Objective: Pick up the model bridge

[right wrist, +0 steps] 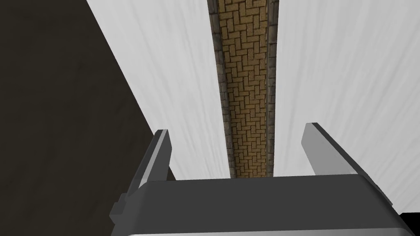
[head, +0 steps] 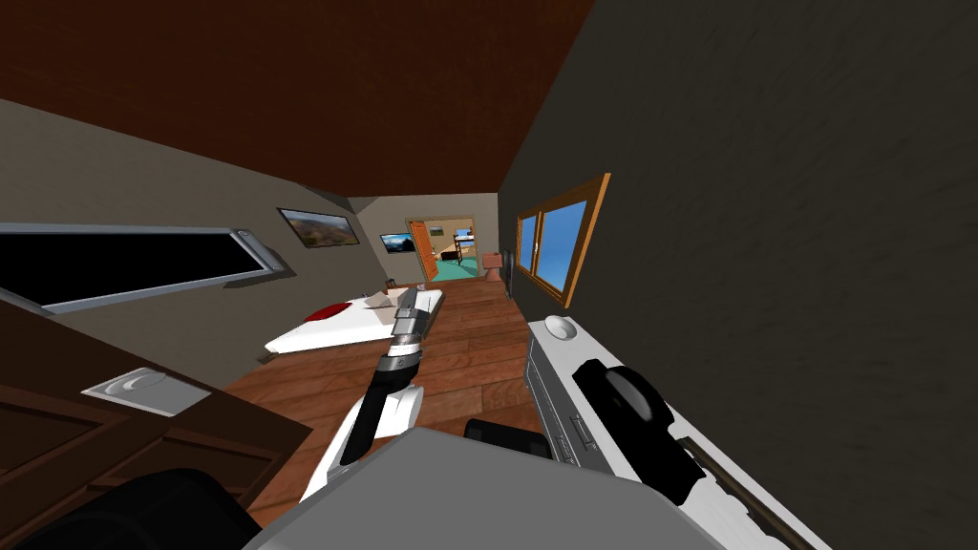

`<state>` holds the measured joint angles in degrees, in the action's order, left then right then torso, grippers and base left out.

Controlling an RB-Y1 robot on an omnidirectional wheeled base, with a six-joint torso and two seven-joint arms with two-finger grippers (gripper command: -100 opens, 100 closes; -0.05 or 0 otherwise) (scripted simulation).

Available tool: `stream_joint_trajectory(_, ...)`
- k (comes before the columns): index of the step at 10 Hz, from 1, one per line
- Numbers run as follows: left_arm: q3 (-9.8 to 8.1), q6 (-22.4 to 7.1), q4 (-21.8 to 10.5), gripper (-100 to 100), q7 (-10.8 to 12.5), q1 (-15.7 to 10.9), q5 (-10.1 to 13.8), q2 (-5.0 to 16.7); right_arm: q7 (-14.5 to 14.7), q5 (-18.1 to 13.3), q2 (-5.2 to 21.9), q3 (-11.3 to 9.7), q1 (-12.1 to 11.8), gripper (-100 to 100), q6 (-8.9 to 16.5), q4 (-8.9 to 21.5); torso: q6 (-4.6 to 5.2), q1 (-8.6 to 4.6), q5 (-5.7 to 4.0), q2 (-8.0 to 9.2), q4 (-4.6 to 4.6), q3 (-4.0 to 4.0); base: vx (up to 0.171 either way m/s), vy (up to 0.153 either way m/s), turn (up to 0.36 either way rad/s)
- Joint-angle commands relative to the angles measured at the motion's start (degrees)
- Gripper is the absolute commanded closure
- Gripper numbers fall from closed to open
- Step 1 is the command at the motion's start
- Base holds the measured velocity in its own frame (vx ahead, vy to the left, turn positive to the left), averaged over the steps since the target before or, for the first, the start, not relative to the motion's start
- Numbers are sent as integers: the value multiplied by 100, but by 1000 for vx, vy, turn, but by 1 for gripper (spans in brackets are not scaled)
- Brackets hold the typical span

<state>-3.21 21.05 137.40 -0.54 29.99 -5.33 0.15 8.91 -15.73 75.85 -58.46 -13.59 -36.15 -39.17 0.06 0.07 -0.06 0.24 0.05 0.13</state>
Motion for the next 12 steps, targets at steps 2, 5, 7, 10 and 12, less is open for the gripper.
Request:
stream_joint_trajectory(2,0,0,0,0,0,0,0,0,-93,-72,-28,137,-135,-100,84,-94,-2,0,0,0,0,0,0,0,0)
stream_joint_trajectory(5,0,0,0,0,0,0,0,0,-93,-72,-28,137,-135,-100,84,-94,-4,1,1,-1,0,-1,0,0,0)
stream_joint_trajectory(7,0,0,0,0,0,0,0,0,-93,-72,-28,137,-135,-100,84,-94,-5,1,0,0,0,-1,0,0,0)
stream_joint_trajectory(10,0,0,0,0,0,-1,0,0,-72,-106,-191,158,-151,-100,171,-29,-5,2,0,1,0,0,0,0,0)
stream_joint_trajectory(12,0,0,0,0,0,-1,0,0,-46,-148,-395,185,-170,-100,281,53,-4,1,-1,2,0,1,0,0,0)
